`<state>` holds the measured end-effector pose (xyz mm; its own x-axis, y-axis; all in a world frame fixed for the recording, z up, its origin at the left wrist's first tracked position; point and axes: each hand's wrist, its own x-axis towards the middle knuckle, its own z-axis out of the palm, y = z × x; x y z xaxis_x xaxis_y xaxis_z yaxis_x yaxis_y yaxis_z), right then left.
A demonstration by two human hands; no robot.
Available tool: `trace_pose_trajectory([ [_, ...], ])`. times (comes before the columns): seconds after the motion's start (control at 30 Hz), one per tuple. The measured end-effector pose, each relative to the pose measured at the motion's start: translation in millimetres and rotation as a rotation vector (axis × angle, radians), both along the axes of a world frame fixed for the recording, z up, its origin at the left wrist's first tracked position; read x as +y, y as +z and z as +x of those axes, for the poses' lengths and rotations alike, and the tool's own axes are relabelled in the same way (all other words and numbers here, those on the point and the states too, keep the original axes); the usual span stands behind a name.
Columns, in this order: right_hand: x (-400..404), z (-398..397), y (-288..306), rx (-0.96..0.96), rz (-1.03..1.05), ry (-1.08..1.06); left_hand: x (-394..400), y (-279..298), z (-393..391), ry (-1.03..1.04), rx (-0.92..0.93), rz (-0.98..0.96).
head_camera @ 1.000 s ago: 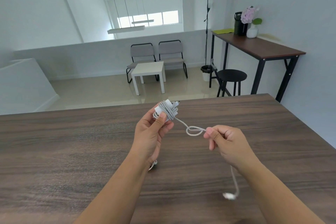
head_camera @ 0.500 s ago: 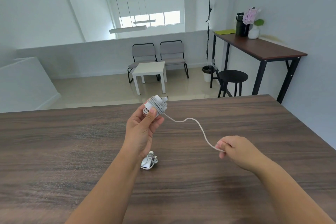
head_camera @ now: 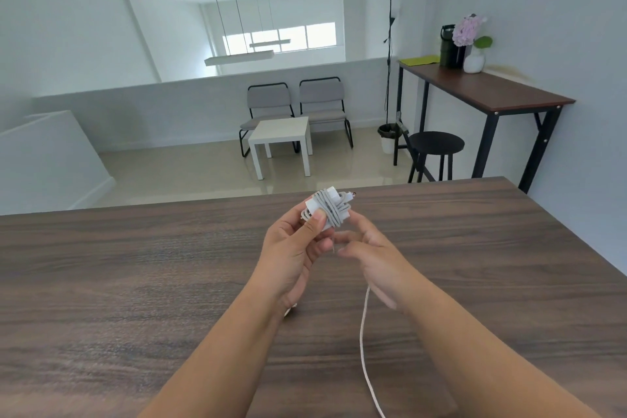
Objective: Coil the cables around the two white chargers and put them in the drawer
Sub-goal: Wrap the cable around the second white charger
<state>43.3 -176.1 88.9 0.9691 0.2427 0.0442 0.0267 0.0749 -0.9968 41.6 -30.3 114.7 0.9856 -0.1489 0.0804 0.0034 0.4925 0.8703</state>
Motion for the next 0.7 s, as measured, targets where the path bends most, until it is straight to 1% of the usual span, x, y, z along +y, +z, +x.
trace_pose_trajectory([
  [0.07, 1.0, -0.7, -3.6, 0.009, 0.053, -0.040, 3.8, 0.3, 0.8, 0.010, 0.001, 0.009],
  [0.13, 1.7, -0.2, -6.5, -0.049, -0.007, -0.093, 6.0, -0.8, 1.6, 0.023, 0.003, 0.021],
  [0.17, 1.5, 0.7, -8.6, -0.088, -0.079, -0.115, 6.2, -2.0, 1.8, 0.031, 0.008, 0.023],
  [0.3, -3.5, -1.1, -12.2, -0.293, -0.507, -0.156, 4.1, -9.3, 4.1, 0.079, 0.055, 0.020],
  [0.4, -5.7, -6.8, -6.5, -0.506, -0.760, -0.132, 3.5, -16.2, 5.1, 0.128, 0.069, 0.078],
  [0.47, -6.6, -9.6, -1.5, -0.616, -0.951, -0.091, 5.2, -20.4, 4.8, 0.210, 0.040, 0.218],
  [0.53, -9.6, -13.4, 5.4, -0.667, -1.104, -0.049, 10.1, -25.3, 4.9, 0.322, -0.015, 0.426],
  [0.6, -15.4, -15.3, 16.1, -0.681, -1.143, -0.039, 14.9, -27.7, 3.7, 0.375, -0.068, 0.568],
  [0.7, -26.8, -12.0, 32.8, -0.762, -1.135, -0.037, 15.2, -27.3, -1.1, 0.365, -0.171, 0.709],
])
